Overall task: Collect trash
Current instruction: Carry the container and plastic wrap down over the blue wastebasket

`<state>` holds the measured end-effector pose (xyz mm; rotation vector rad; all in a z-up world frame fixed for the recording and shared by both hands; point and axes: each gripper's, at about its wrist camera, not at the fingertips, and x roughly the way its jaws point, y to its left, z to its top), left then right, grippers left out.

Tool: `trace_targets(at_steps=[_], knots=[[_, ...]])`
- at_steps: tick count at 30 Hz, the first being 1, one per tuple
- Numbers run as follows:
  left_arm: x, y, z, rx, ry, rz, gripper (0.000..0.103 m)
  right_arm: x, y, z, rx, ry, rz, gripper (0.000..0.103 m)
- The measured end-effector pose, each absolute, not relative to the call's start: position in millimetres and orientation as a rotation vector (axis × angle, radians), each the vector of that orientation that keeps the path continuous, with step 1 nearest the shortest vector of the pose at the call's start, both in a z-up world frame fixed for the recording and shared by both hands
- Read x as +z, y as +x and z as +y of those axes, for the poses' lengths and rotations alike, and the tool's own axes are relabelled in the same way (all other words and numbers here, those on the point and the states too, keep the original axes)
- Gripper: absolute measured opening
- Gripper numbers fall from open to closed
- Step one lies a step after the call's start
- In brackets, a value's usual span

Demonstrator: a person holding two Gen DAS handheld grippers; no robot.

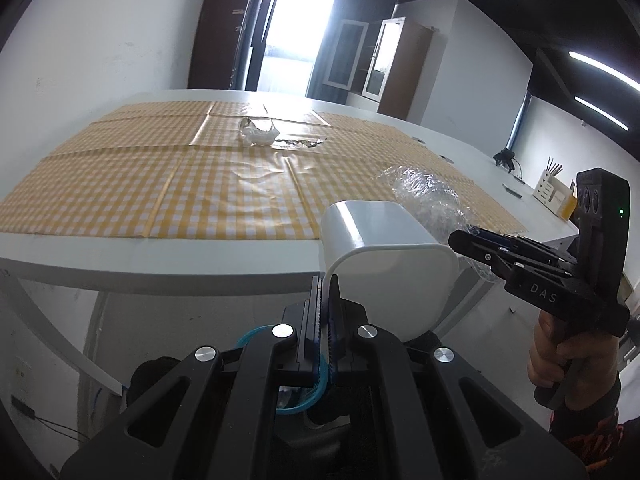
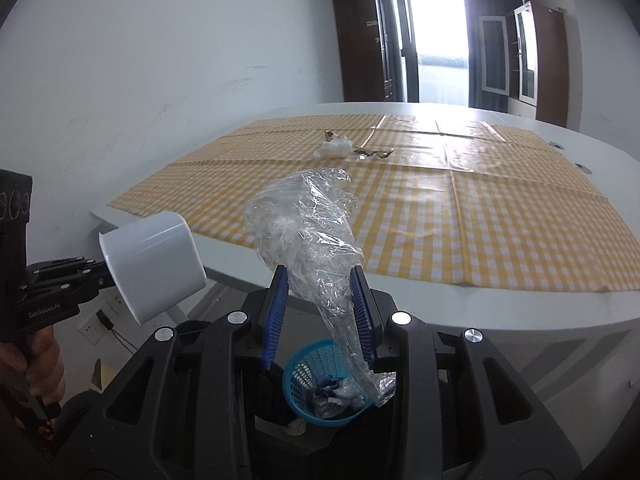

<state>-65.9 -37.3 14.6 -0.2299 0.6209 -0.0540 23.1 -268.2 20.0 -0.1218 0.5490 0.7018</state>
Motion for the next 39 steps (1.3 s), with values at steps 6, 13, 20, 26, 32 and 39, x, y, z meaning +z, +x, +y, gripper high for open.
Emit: trace_targets(at_steps=[6,13,20,26,32,39], knots=[[-10.4,-83.1,-33.9,-0.049,-0.232,0.679,0.002,-2.9,-5.6,-275.1,0.749,-0.195,0.572,0.03],[-59.8,-91.4,-24.2,-0.034,-0.257,0.77,0.002,-43.3,-13.4,-283.1,0.769,-0.234,0.667,0.03],[-113.0,-74.9,-12.3,-0.01,-0.303,0.876,0.002,-102.1,-4.8,-268.9,0.768,-0.257,0.806,0.03],[-157.2,-51.1,-2.2,0.012,-0.331,0.962,0.002,-144.7,15.4,-242.4,0.748,-0.308,0.895,0.03],[-193.7,-30.2,9.7,0.019,-0.369,1.05,0.002,-176.5,44.7,-228.5,0.746,-0.326,0.992,0.03],[-222.5,4.4,17.5,0.012,-0.404,1.143,0.002,-211.0,80.7,-210.8,0.701,-0.316,1.093,0.03]])
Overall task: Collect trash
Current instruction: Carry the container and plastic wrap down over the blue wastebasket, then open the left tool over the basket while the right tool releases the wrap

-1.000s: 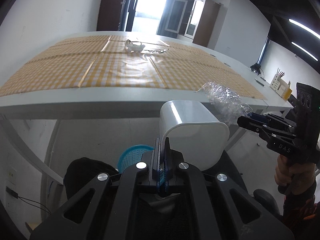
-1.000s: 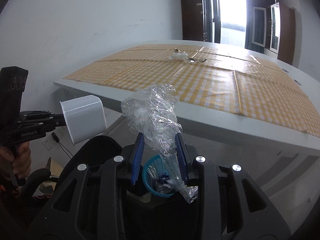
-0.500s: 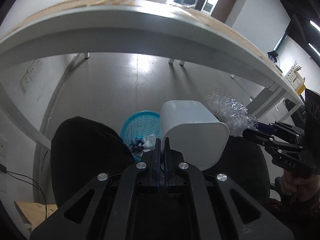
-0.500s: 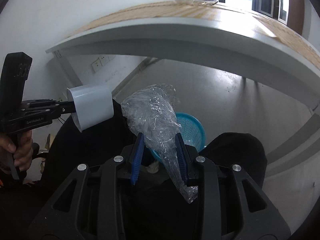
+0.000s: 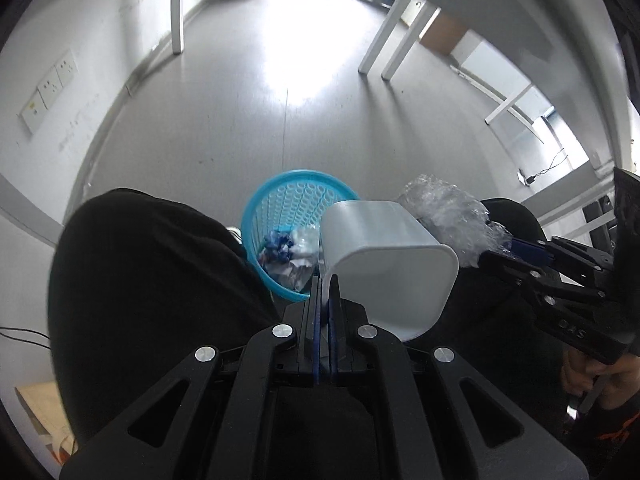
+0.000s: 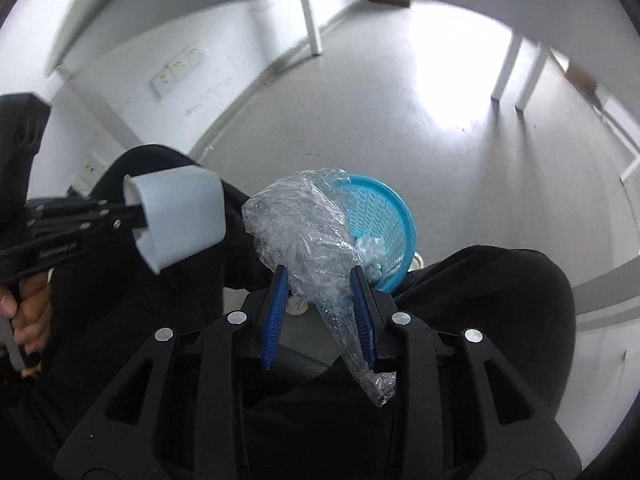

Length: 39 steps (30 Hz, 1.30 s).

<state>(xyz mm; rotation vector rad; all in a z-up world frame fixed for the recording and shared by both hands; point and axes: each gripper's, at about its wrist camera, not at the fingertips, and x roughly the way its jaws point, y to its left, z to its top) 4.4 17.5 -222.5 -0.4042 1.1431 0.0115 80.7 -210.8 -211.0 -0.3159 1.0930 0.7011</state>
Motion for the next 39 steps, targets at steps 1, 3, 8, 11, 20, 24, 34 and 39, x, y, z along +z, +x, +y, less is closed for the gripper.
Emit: trace_targets(at_steps=[1,3,8,11,20,24,34,39], knots=[[-225.5,7.5,18.2,0.017,-0.4,1.15,0.002,-217.3,86.5,-209.2,0.688,-0.309,1.11,0.03],[-233.8,14.7,17.8,0.034,-0.393,1.169,0.002,-229.1,93.0,-206.1,0.671,-0.313,1.134,0.03],[-256.8,32.9,29.8,0.057,-0.458,1.232,0.002,-250.2,107.4,-197.5,0.654,-0.33,1.192,0.03],[-270.1,45.4,37.9,0.067,-0.484,1.261,0.002,-254.8,116.7,-192.1,0.644,-0.342,1.194,0.03],[-288.3,59.3,38.0,0.077,-0.472,1.316,0.002,-290.4,145.0,-174.0,0.627,-0.342,1.3,0.03],[-299.4,75.6,40.2,0.09,-0.465,1.328,0.002,-306.4,160.0,-164.2,0.612,-0.342,1.335,0.03],[-341.7,115.9,37.4,0.105,-0.487,1.412,0.006,-344.5,200.0,-153.4,0.567,-0.281,1.43,0.03],[-367.7,138.7,34.6,0.123,-0.479,1.463,0.006,-366.9,218.7,-148.3,0.531,-0.268,1.477,0.03]])
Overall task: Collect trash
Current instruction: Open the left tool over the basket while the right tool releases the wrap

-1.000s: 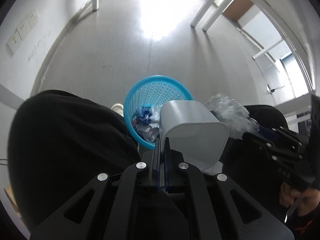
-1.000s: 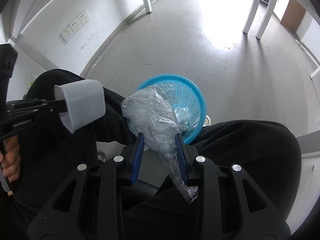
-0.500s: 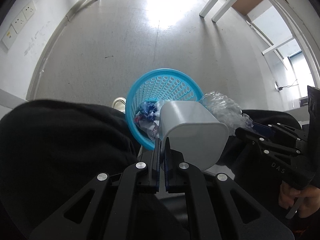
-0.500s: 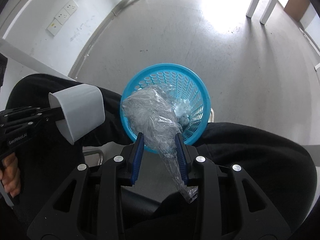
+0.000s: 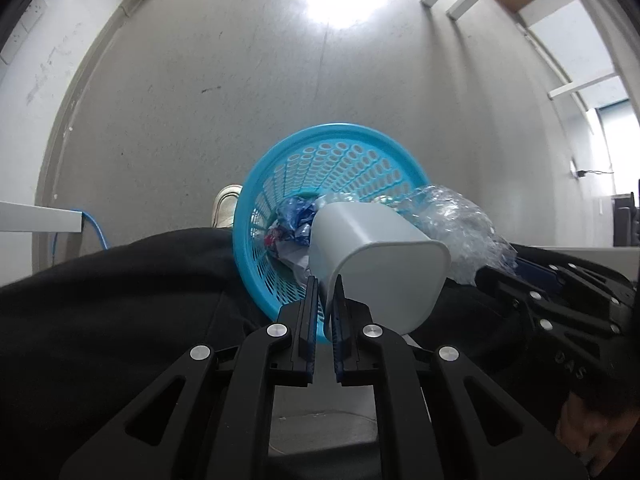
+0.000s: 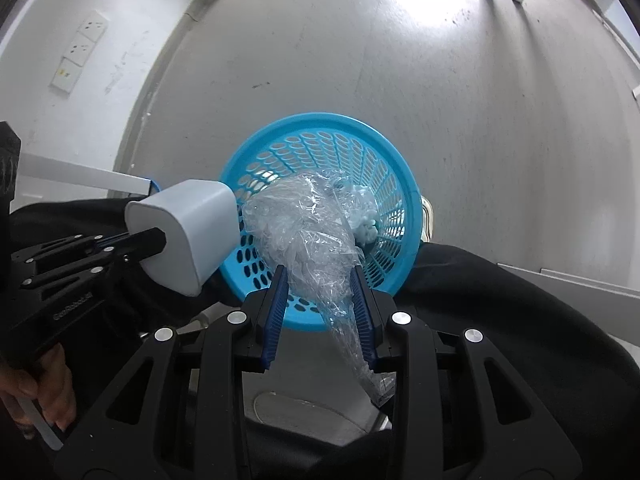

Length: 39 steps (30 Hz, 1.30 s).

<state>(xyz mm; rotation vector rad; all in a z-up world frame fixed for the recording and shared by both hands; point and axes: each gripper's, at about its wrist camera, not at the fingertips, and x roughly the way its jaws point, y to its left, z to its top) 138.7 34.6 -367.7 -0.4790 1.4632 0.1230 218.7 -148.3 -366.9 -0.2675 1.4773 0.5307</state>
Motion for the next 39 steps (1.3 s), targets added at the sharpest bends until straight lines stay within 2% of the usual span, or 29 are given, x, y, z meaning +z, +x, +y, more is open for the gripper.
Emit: trace_targets(at_steps=[15,16,17,18,19,23,34,39], knots=[[-397.6,159.8,38.1,0.148,-0.498,1.531,0.005,-423.7,254.8,-135.4,0.464,-0.224,1.592,0.031],[-396.3,160.6,40.8,0.158,-0.512,1.52,0.006,-423.8,255.9,-137.8,0.464,-0.211,1.593,0.034],[-394.9,161.7,43.5,0.169,-0.525,1.504,0.014,-423.9,257.8,-138.8,0.465,-0.187,1.593,0.037],[-392.3,161.8,46.5,0.175,-0.547,1.485,0.029,-424.3,259.4,-140.1,0.471,-0.166,1.594,0.041],[-390.3,161.2,49.5,0.179,-0.568,1.471,0.032,-424.7,259.7,-142.4,0.478,-0.152,1.595,0.045],[-389.0,158.5,49.6,0.185,-0.579,1.463,0.033,-423.8,258.6,-142.1,0.457,-0.15,1.587,0.05],[-370.0,148.9,38.8,0.196,-0.505,1.417,0.033,-401.1,239.4,-135.7,0.462,-0.247,1.507,0.052],[-351.4,138.7,40.4,0.188,-0.465,1.37,0.037,-380.2,224.1,-138.3,0.484,-0.268,1.455,0.053]])
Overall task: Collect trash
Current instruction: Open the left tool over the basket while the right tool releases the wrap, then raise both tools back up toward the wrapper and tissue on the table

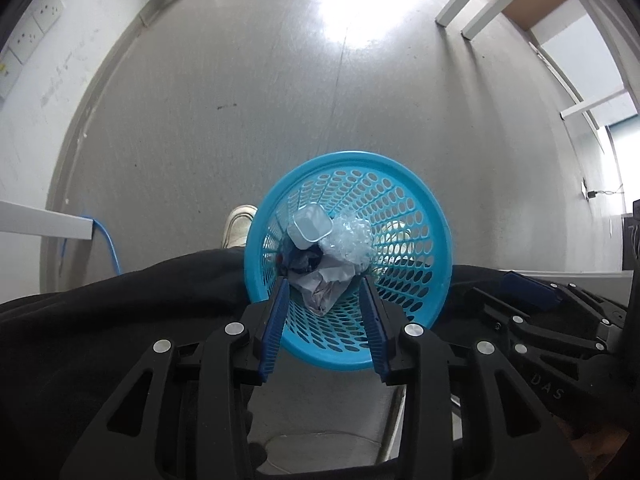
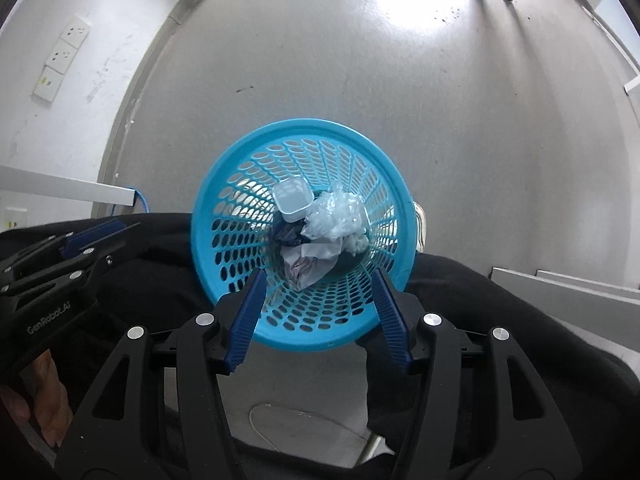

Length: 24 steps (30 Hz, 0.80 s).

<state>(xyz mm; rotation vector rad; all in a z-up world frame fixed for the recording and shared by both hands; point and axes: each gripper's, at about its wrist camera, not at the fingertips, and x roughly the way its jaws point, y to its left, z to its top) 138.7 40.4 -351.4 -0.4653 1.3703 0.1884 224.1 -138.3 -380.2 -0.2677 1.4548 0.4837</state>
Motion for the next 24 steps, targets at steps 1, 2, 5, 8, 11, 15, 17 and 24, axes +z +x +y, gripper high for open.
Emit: trace_targets(at_steps=[1,2,5,8,11,15,17,24], knots=[[-345.8,136.1,42.4,0.196,-0.467,1.354,0.037,-375.4,221.4,-140.1,0.485,-0.264,1.448,0.053],[-339.1,131.9,45.9,0.198,-0.476,1.335,0.038,-368.3,217.7,-142.3,0.489,-0.259,1.432,0.054],[-327.2,120.6,46.3,0.159,-0.478,1.313,0.041,-348.0,203.6,-146.7,0.51,-0.257,1.373,0.059],[-314.8,111.0,39.7,0.158,-0.435,1.283,0.041,-330.5,187.7,-147.6,0.526,-0.281,1.321,0.059],[-301.9,101.2,35.1,0.176,-0.409,1.24,0.041,-312.6,174.5,-148.6,0.517,-0.313,1.252,0.059],[-287.0,87.6,26.7,0.176,-0.363,1.237,0.043,-298.3,161.0,-152.6,0.53,-0.316,1.232,0.059],[-276.3,79.1,22.4,0.163,-0.339,1.214,0.045,-289.0,151.7,-155.7,0.544,-0.315,1.22,0.059],[-234.3,44.1,9.4,0.129,-0.324,1.135,0.054,-246.7,104.2,-166.1,0.586,-0.334,1.118,0.065]])
